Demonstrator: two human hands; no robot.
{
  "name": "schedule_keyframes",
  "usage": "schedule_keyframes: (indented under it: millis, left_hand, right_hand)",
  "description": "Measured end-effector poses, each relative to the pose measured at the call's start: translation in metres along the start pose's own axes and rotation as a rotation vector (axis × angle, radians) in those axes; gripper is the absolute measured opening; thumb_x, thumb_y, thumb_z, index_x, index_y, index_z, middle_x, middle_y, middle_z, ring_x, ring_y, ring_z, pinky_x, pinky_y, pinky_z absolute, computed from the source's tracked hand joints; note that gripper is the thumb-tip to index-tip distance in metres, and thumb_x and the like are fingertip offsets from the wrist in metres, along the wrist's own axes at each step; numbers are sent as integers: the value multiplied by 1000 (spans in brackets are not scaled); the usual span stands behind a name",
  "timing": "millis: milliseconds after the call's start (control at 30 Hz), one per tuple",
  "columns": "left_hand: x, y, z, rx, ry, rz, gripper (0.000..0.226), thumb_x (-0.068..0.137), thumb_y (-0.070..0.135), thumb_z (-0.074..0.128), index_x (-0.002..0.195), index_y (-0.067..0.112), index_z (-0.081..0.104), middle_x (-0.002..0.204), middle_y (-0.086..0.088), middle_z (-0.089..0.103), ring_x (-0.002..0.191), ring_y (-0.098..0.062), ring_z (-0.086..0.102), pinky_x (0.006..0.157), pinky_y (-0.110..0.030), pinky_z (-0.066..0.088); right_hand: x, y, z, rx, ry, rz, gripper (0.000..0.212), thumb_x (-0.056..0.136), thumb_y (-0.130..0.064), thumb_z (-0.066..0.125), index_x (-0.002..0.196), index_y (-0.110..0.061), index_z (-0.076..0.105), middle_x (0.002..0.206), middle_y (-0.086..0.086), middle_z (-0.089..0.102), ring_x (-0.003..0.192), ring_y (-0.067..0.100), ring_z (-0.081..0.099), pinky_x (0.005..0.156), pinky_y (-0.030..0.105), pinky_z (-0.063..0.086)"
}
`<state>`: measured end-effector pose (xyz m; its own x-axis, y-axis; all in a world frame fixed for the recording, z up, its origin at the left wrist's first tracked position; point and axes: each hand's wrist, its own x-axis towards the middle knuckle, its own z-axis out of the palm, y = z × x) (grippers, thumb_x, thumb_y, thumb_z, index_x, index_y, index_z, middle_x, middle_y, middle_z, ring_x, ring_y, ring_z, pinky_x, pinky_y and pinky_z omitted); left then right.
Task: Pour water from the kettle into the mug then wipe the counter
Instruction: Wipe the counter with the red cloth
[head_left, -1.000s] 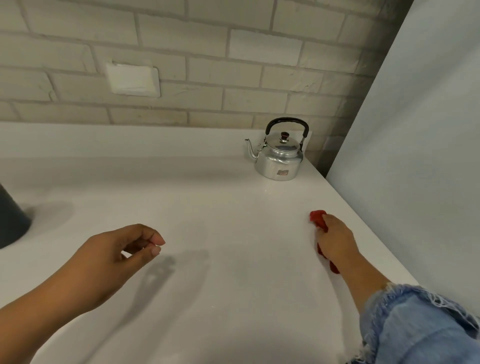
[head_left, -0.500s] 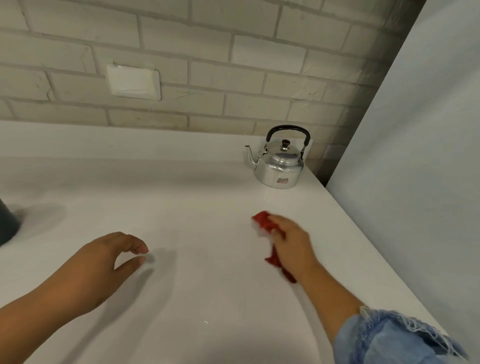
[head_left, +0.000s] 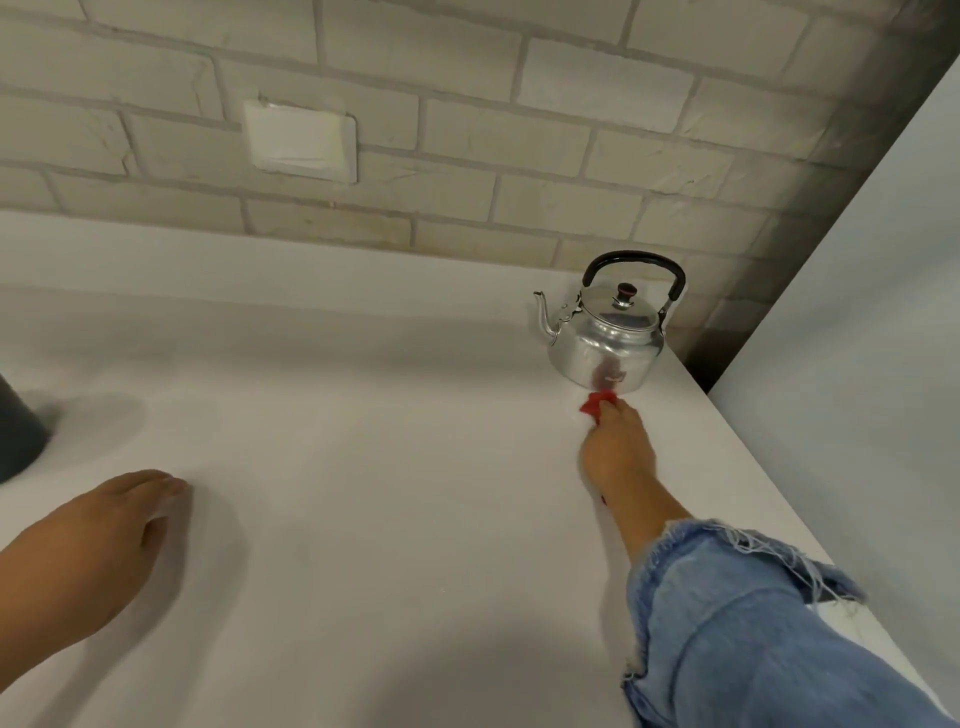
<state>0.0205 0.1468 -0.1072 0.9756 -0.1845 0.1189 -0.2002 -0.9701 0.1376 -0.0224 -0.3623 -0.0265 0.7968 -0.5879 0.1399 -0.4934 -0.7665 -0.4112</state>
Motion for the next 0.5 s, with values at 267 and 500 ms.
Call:
schedule_keyframes:
  millis: [267,500]
  left_hand:
    - [-23,63,-85,-99,-231,-62,64,67,56,71,123,25,61,136,7,54,119,-20,55,97,-38,44]
    - [-23,77,-106,-108,-317,-57,74,76,55,64,139,25,43,148,8,37,131,-15,42,106,-29,34]
  right_hand:
    - [-72,-76,35,180,-214,-499,47,91,-4,46,135,-17,51,149,-3,41,137,14,35,115,22,20]
    - [-89,-83,2,716,-424,-344,47,84,13,45,115,-15,67,119,5,65,61,-5,62,54,8,47]
